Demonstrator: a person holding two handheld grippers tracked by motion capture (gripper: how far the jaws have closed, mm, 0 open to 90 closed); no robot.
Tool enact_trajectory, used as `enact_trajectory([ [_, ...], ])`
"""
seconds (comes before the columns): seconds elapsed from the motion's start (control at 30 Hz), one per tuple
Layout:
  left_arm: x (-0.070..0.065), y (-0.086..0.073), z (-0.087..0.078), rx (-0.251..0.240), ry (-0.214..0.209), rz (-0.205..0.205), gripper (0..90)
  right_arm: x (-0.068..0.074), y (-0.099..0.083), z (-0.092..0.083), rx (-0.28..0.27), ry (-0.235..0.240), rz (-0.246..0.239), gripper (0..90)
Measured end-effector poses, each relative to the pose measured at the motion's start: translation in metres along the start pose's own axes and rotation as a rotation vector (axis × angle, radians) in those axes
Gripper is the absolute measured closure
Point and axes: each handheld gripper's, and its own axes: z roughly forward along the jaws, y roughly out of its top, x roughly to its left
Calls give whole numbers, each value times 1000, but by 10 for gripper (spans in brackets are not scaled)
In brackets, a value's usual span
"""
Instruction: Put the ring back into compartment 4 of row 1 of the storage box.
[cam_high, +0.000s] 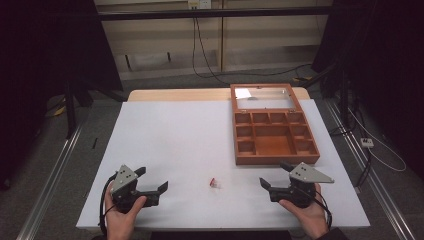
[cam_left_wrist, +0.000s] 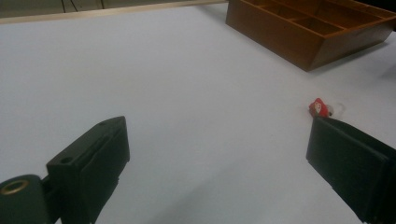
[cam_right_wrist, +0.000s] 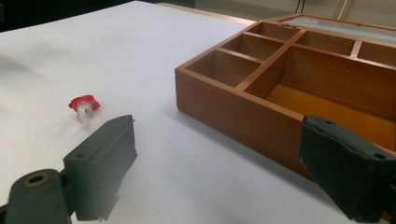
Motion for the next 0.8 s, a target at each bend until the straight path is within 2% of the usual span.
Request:
enact_trajectory([
  [0.17, -1, 0, 1, 0, 1, -10, 62, -2, 0, 0, 19, 14, 16, 102],
  [0.4, 0, 0, 1, 4, -7, -9, 61, 2, 2, 1, 42, 31, 0, 82],
  [0.5, 1, 0, 1, 3, -3, -16, 61, 4, 4, 2, 49, 54, -10, 86],
  [0.6, 0, 0, 1, 3, -5, -9, 62, 7, 5, 5, 79, 83, -29, 113],
  [0.7, 1, 0, 1, 10, -6, -2, 62, 11, 6, 8, 112, 92, -51, 112],
  [0.8, 2, -1, 0, 9, -4, -7, 61, 13, 9, 9, 104, 111, -34, 118],
])
